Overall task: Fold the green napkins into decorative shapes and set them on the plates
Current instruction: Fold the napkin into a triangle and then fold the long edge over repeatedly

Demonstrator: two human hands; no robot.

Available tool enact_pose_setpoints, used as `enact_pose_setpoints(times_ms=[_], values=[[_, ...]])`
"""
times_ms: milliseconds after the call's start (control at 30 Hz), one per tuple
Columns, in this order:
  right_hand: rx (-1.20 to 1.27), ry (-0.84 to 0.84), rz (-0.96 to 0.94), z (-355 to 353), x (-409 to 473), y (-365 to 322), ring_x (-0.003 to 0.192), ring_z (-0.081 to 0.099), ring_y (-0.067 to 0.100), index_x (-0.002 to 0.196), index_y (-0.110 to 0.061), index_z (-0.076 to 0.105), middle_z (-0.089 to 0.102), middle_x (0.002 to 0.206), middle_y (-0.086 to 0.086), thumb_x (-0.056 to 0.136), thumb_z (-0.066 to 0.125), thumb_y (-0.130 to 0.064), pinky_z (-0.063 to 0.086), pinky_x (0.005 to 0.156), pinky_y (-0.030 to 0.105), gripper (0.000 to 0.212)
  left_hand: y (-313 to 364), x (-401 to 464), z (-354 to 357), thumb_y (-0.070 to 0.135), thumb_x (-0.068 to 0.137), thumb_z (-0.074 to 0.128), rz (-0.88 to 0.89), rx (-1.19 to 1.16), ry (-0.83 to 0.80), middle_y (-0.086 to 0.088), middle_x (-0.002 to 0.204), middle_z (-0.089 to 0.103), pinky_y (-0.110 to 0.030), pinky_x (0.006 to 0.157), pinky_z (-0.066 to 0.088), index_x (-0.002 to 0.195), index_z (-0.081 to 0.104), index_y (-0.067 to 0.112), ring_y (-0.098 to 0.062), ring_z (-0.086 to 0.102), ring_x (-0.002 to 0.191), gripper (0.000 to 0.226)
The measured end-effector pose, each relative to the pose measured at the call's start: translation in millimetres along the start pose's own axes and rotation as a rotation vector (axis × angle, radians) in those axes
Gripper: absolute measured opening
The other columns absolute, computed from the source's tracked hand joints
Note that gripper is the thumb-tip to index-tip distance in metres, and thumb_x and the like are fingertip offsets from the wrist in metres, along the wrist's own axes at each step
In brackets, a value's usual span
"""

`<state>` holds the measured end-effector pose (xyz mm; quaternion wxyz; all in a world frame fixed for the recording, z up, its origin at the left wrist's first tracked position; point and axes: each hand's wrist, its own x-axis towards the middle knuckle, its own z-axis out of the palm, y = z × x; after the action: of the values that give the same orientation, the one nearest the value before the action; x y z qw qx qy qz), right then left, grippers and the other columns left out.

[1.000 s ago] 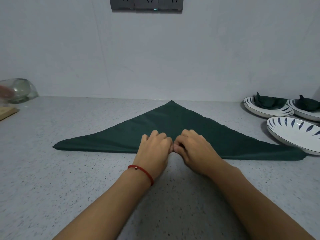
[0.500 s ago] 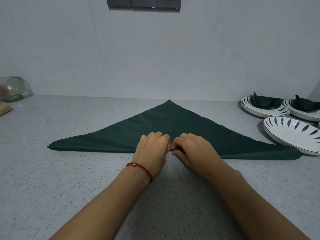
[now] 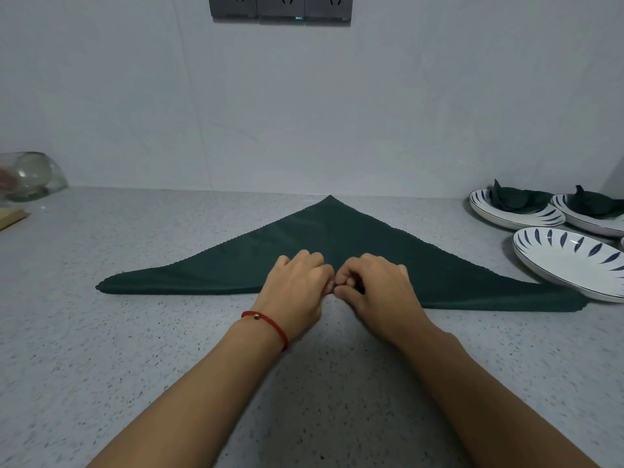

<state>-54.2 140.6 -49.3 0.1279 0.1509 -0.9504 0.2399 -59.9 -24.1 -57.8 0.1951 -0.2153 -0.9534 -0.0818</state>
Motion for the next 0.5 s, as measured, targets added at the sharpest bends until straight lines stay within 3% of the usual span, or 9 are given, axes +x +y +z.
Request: enact_pose_setpoints(times_ms=[133,333,500], values=[[-0.053,-0.028,-0.080,-1,2,0,0.085,0.048,0.010,0.075,-0.027,0.063,0.055,0.080,-0.010,0.094,0.064,-0.033,0.037,0.084,0.036,0.019,1,-1,5,0.022,0.097,0.048,-0.046,0.030,0.013,0.009,0.092,0.039,-0.030,0.073,0.022,0.092,0.055,0.026,-0.014,0.037,0.089,0.009],[-0.101,-0.145,0.041,5,18,-1,0.095,0.046,0.018,0.076,-0.023,0.063,0.055,0.087,-0.007,0.096,0.049,-0.017,0.037,0.087,0.041,0.025,1,-11,4,0.033,0.099,0.051,-0.061,-0.012,0.059,0.013,0.090,0.052,-0.034,0.079,0.036,0.094,0.052,0.029,-0.014,0.046,0.086,0.007],[-0.156,-0.152,-0.010,6,17,6,0.092,0.043,0.015,0.079,-0.023,0.060,0.053,0.086,-0.009,0.099,0.048,-0.030,0.032,0.082,0.037,0.025,2,-8,6,0.014,0.093,0.048,-0.103,-0.050,0.029,0.012,0.082,0.046,-0.031,0.074,0.030,0.081,0.046,0.029,-0.013,0.040,0.081,0.019]])
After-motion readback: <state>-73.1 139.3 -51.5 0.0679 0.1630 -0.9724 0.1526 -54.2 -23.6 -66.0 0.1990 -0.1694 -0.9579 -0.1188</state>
